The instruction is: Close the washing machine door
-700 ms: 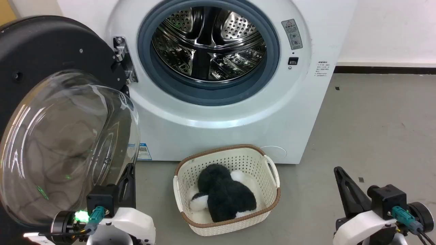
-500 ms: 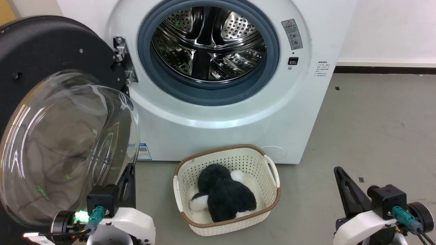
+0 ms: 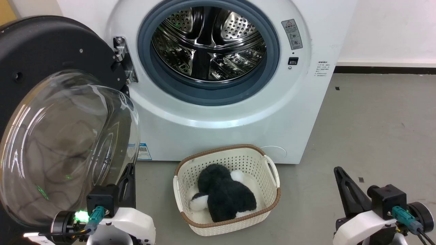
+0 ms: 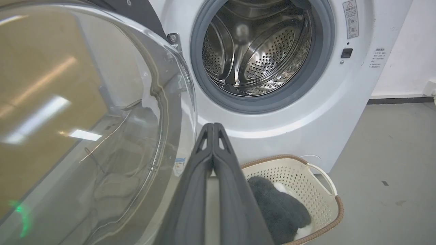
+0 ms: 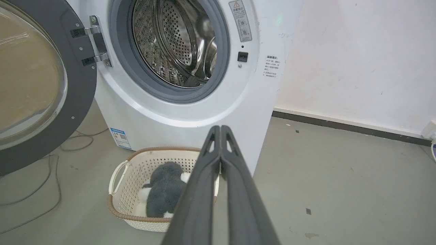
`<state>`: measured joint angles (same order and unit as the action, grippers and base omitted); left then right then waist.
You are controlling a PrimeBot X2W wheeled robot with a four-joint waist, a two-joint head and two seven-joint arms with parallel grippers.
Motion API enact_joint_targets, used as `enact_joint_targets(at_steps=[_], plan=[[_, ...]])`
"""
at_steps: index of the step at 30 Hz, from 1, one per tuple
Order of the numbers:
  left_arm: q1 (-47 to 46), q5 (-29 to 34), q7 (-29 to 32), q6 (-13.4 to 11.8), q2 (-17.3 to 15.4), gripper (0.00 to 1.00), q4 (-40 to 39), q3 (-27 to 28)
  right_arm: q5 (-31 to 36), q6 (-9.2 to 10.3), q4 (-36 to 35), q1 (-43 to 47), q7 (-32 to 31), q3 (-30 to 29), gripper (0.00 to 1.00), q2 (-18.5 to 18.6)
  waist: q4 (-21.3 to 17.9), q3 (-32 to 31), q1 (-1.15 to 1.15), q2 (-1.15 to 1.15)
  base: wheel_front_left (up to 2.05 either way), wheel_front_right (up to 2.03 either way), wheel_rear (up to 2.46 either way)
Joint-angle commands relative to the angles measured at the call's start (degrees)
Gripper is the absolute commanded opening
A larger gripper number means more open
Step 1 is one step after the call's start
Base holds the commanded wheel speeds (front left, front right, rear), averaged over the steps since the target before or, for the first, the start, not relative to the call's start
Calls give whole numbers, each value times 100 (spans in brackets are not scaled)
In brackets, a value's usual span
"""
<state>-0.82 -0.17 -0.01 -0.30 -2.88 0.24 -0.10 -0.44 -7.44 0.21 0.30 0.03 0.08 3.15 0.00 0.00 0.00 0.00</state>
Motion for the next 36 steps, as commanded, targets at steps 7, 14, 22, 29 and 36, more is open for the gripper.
enact_joint_targets(at_steps=[7, 14, 22, 29, 36], plan=[[82, 17, 1, 30, 1, 0, -24, 10, 44, -5, -21, -30, -3, -8, 0, -27, 0, 0, 0, 0, 0, 0, 0], [-4, -11, -38, -43, 0, 100, 2, -16, -23, 0, 4, -7, 37, -22, 100, 0, 1, 4, 0, 0, 0, 0, 0], [-15, -19, -134, -161, 0, 22, -19, -62, -80, 0, -4, -20, 133, -80, 100, -1, 6, 14, 0, 0, 0, 0, 0], [-68, -12, -217, -234, -22, 0, -91, -87, -120, -1, -14, -28, 216, -125, 100, -3, 39, 18, 0, 0, 0, 0, 0], [-225, -39, -301, -265, -89, 0, -286, -57, -147, -1, -22, -39, 300, -162, 100, -5, 136, 23, 0, 0, 0, 0, 0]])
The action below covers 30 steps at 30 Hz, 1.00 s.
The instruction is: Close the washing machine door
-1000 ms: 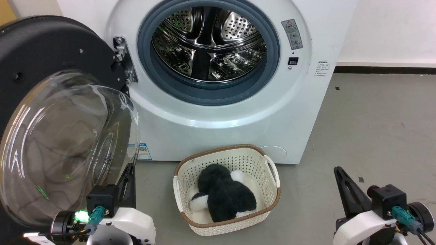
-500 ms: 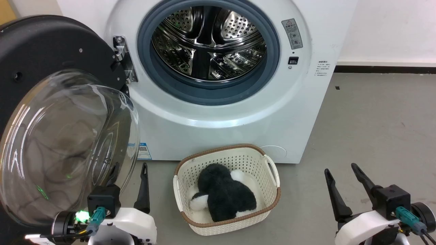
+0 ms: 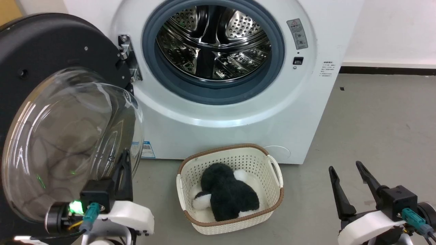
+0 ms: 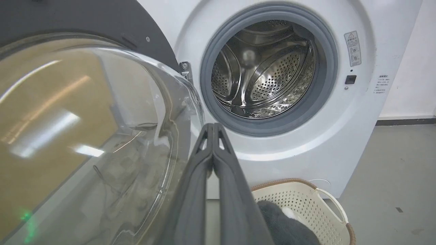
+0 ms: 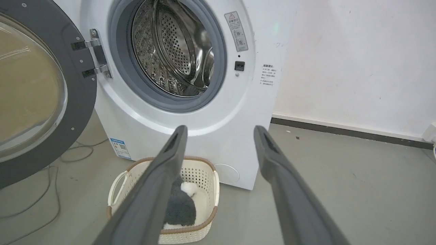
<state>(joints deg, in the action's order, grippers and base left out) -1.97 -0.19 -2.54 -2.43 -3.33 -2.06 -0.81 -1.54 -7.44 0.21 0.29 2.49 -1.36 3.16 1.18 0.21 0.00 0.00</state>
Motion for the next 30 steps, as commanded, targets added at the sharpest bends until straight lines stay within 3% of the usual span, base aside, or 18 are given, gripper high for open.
enact_joint_targets(at_steps=[1, 13, 30], plan=[[-139, -38, -60, -53, -58, 0, -93, 23, -41, -1, -22, -40, 66, -22, 100, -6, 37, 3, 0, 0, 0, 0, 0], [-683, -218, -203, -25, -229, 0, -592, 281, -102, -1, -48, -67, 209, -98, 100, -9, 358, 79, 0, 0, 0, 0, 0], [-1801, -694, -407, 371, -204, 0, -1034, 1468, -113, -2, -92, -146, 413, -269, 100, -12, 1053, 243, 0, 0, 0, 0, 0]])
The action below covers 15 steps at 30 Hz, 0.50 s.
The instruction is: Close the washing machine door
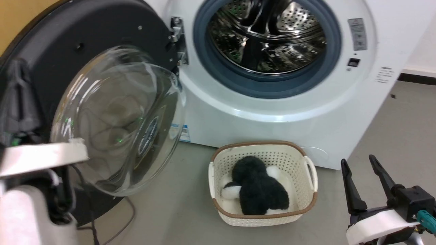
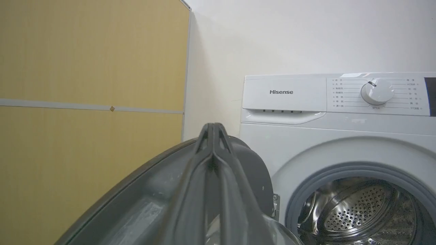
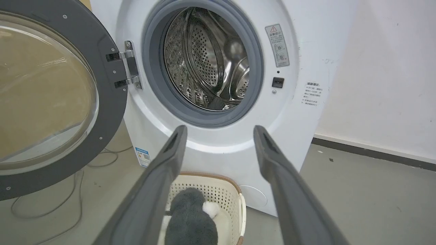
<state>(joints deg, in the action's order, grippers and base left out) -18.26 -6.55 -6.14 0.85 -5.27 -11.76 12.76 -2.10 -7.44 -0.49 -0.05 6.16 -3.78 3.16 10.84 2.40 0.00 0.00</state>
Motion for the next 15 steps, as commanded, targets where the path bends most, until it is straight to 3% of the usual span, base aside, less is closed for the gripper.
enact_joint_targets(at_steps=[1, 15], plan=[[-238, -91, -60, 73, -20, 0, -72, 197, -61, -2, -28, -118, 58, -30, 100, -13, 129, 30, 0, 0, 0, 0, 0], [-944, -791, -215, 302, -278, 0, 395, 1249, -73, -2, -61, -138, 213, -140, 100, -16, 599, 100, 0, 0, 0, 0, 0]])
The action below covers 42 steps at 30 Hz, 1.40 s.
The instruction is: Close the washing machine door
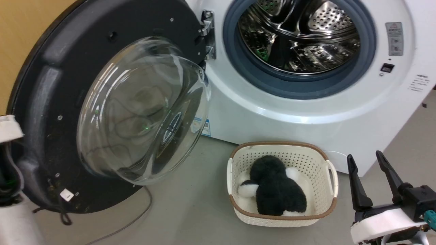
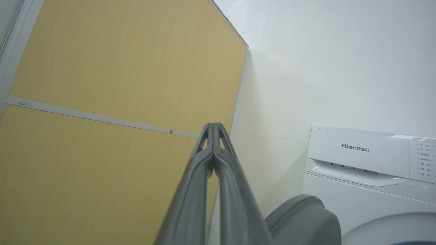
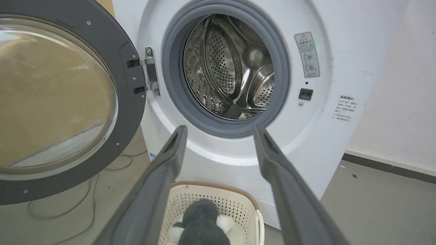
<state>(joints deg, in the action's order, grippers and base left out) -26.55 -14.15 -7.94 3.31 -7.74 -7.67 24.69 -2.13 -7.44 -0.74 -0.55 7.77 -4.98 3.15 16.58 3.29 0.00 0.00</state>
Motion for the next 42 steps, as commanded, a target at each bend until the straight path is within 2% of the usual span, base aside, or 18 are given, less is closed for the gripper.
enact_joint_targets(at_steps=[1, 6, 14, 20, 26, 33, 42], plan=[[-133, -73, -47, 64, -92, 0, 92, 127, -72, -3, -37, -90, 64, -29, 100, -15, 54, 21, 0, 0, 0, 0, 0], [-300, -521, -21, 99, -289, 0, 683, 493, -79, -3, -38, -100, 124, -61, 100, -16, 183, 81, 0, 0, 0, 0, 0], [-380, -1306, 409, 152, -631, 0, 1605, 918, -47, -3, -41, -158, 219, -110, 100, -18, 319, 192, 0, 0, 0, 0, 0], [-339, -2390, 1318, 191, -759, 0, 2272, 1051, -14, -3, -66, -190, 291, -163, 100, -19, 430, 290, 0, 0, 0, 0, 0], [39, -3478, 2439, 229, -842, 0, 2303, 718, 12, -3, -76, -235, 363, -172, 100, -20, 544, 391, 0, 0, 0, 0, 0], [607, -4546, 3116, 273, -868, 0, 2009, 255, 40, -4, -80, -314, 447, -186, 100, -22, 668, 485, 0, 0, 0, 0, 0], [1243, -5503, 3630, 329, -1114, 0, 1540, -501, -28, -4, -63, -358, 554, -241, 100, -24, 802, 523, 0, 0, 0, 0, 0]])
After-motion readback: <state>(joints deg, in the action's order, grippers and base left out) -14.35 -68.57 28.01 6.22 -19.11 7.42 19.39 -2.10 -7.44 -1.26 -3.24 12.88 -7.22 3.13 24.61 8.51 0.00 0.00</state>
